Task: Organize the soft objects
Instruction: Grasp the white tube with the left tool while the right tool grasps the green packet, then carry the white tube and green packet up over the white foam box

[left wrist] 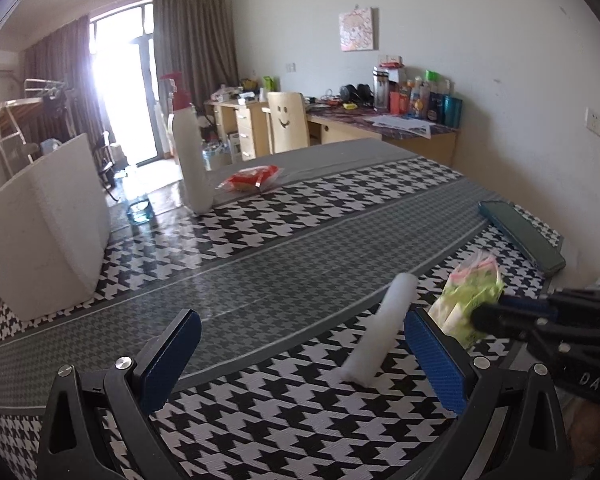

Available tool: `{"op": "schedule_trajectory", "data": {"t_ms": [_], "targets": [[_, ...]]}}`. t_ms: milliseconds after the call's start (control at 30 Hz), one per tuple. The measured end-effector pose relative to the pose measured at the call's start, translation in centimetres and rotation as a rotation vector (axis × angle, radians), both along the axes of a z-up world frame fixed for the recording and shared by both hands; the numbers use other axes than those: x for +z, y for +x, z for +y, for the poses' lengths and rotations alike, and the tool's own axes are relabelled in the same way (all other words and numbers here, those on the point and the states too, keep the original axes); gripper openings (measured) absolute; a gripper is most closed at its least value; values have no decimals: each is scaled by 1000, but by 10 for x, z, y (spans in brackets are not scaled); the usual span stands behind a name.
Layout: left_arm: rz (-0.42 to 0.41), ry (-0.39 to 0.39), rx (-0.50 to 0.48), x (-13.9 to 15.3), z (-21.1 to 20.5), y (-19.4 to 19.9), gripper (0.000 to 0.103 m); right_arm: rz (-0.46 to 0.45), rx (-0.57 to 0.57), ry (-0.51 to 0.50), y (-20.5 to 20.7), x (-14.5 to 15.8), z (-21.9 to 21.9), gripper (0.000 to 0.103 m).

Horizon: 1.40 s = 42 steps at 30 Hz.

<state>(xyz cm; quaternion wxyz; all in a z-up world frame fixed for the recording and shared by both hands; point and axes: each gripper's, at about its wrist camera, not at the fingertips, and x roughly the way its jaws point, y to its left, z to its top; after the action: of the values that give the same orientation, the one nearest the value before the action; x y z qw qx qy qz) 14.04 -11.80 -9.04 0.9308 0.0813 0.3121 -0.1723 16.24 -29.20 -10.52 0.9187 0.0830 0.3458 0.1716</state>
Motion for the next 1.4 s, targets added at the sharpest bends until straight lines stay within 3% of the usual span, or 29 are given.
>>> {"op": "schedule_trajectory", "data": {"t_ms": [300,533,667,733,900,1100,1167,1400], "targets": [[90,19,-89,-17,-21,10,100,-26,-92,-1,-6,2,-28,19],[129,57,-149,-27,-36,13,84,-39,-113,5,-13,2,-35,19],[190,53,-176,-35,-39,18,64,-43,-114,10,-16,1,-36,19],[201,52,-173,-36,-39,19,64,-40,-114,15,-16,0,-37,19],[227,62,-180,-40,-40,20,53,-41,-112,21,-18,-2,-37,19],[215,74,-187,-40,-42,17,35,-36,-110,34,-17,-3,-40,20],[217,82,-199,-39,-44,15,24,-35,-108,32,-17,-3,-39,20],[202,43,-187,-31,-36,10,11,-43,-124,36,-20,-1,-40,20]]}}
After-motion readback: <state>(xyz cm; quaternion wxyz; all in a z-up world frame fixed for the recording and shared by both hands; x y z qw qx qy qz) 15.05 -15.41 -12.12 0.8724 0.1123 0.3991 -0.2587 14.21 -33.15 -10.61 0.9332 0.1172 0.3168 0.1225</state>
